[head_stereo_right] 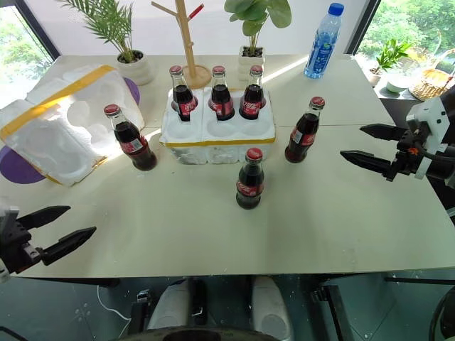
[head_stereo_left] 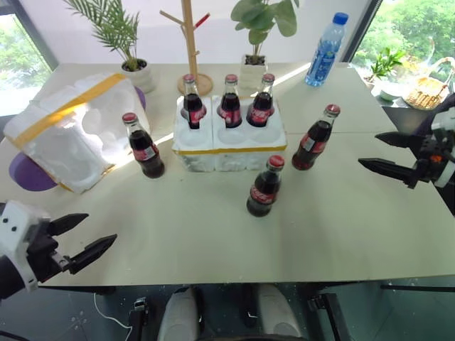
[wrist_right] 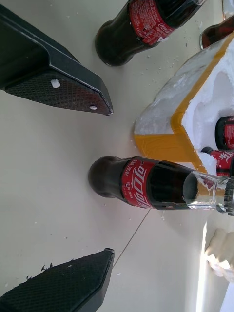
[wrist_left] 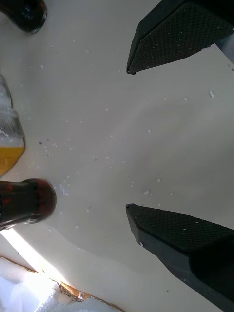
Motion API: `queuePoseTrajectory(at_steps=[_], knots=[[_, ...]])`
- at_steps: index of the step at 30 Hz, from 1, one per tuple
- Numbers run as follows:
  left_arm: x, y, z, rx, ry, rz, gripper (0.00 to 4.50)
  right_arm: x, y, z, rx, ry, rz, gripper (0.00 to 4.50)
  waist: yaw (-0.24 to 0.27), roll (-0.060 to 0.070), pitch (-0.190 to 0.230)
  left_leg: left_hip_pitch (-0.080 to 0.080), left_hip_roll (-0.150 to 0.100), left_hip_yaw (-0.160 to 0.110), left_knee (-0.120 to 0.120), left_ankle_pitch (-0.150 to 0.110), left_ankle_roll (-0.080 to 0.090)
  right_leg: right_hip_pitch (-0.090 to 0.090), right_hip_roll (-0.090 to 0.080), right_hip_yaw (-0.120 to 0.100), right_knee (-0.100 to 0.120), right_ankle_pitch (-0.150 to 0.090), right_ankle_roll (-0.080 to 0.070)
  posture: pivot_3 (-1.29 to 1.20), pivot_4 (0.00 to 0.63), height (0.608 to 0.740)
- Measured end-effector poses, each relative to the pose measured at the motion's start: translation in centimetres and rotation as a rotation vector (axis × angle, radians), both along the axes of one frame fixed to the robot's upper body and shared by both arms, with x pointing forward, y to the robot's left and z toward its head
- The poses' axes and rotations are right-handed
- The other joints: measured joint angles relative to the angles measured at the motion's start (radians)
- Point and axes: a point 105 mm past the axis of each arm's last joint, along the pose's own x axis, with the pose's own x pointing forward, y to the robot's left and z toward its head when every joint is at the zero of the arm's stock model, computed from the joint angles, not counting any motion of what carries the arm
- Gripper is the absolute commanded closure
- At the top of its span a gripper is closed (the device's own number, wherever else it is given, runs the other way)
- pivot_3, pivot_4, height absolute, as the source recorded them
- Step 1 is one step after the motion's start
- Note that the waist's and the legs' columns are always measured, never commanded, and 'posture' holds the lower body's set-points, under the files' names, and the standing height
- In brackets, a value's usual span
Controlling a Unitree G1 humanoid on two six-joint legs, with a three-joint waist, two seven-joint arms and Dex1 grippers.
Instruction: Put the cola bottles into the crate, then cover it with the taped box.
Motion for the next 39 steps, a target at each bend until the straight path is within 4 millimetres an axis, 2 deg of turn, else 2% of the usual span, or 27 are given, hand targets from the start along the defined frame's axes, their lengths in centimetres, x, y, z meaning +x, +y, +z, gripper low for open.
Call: queuePoseTrajectory(at_steps=[16, 23, 26, 29, 36, 39], knots=[[1.2, 0.0, 0.6, -0.006, -0.046, 0.007, 0.03, -0.4, -0.1, -0.8, 0.034, 0.051, -0.008, 0.00, 0.000, 0.000, 0.000, 0.000, 0.000, 0.000, 0.000, 0.000, 0.000, 0.000, 0.000, 0.000, 0.000, 0.000, 0.000, 0.00, 0.150, 0.740], [2.3, -0.1, 0.9, -0.004, -0.076, 0.003, 0.03, -0.5, 0.0, -0.5, 0.034, 0.032, -0.010, 0.00, 0.002, 0.000, 0.000, 0.000, 0.000, 0.000, 0.000, 0.000, 0.000, 0.001, 0.000, 0.000, 0.000, 0.000, 0.000, 0.00, 0.150, 0.740], [3.9, -0.3, 1.9, -0.036, -0.142, 0.001, 0.03, -0.9, 0.3, -0.3, 0.041, 0.052, 0.006, 0.00, 0.006, 0.001, 0.000, 0.000, 0.000, 0.000, 0.000, 0.000, 0.000, 0.001, 0.000, 0.000, 0.001, 0.000, 0.000, 0.00, 0.150, 0.740], [6.0, -0.7, 2.4, -0.063, -0.185, -0.011, 0.03, -2.8, 1.5, 0.5, 0.067, 0.091, 0.074, 0.00, 0.009, 0.001, -0.001, 0.000, 0.000, 0.000, 0.000, 0.000, 0.000, 0.001, 0.000, 0.000, 0.001, 0.000, 0.000, 0.00, 0.150, 0.740], [12.1, -1.3, 2.5, -0.045, -0.251, -0.018, 0.03, -8.0, 6.6, 3.4, 0.152, 0.161, 0.308, 0.00, 0.011, 0.001, -0.001, 0.001, 0.000, 0.000, 0.000, 0.000, 0.000, 0.002, 0.001, 0.000, 0.001, 0.001, 0.000, 0.00, 0.150, 0.740], [14.3, -1.9, 2.2, -0.048, -0.258, -0.035, 0.03, -9.3, 8.3, 5.2, 0.186, 0.144, 0.371, 0.00, 0.010, 0.000, -0.001, 0.001, 0.000, -0.001, 0.000, 0.000, 0.000, 0.002, 0.001, 0.000, 0.001, 0.001, 0.000, 0.00, 0.150, 0.740]])
